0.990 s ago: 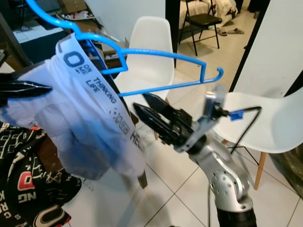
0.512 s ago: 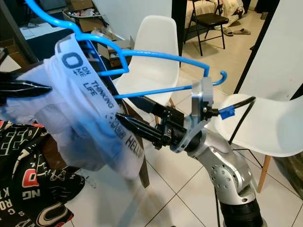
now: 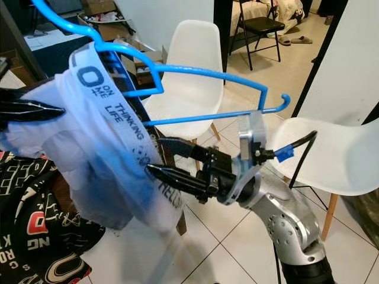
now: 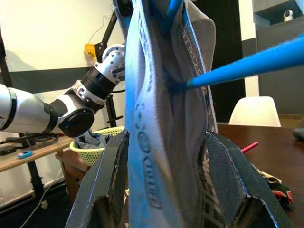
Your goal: Hang hanger
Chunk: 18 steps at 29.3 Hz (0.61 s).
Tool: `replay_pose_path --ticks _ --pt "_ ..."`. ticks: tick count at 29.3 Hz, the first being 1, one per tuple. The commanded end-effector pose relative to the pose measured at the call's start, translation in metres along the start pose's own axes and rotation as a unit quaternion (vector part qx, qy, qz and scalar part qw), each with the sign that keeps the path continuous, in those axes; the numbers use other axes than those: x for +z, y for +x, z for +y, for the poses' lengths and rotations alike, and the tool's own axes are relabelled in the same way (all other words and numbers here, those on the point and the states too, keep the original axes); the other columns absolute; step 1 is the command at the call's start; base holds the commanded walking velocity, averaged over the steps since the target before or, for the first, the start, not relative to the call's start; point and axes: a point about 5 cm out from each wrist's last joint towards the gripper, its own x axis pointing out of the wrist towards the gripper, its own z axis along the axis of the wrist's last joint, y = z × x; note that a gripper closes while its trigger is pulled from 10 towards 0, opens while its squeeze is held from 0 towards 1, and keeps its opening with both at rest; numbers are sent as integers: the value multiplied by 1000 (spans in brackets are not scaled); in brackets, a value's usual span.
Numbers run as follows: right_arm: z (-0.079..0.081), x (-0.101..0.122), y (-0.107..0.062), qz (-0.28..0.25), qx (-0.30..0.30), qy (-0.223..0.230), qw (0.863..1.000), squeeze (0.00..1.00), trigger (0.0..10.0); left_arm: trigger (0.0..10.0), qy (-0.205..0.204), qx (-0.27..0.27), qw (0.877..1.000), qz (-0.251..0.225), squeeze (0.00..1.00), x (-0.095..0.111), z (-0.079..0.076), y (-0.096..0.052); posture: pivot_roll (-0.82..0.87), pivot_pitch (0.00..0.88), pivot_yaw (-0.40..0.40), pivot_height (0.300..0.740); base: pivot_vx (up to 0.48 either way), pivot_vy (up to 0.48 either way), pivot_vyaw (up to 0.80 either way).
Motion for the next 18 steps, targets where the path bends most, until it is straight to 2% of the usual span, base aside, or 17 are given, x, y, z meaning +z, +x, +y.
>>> replay_pose_path --ticks 1,11,18 --pt "5 0 4 1 16 -2 1000 0 10000 0 7 0 1000 16 0 7 -1 -3 65 104 40 740 0 0 0" --pt "10 -2 3 9 40 10 999 0 10000 0 8 2 1000 15 0 7 0 -2 63 107 39 740 0 0 0" --pt "22 -24 9 68 65 17 995 0 10000 0 7 2 1000 11 0 6 0 -1 62 109 41 740 0 0 0"
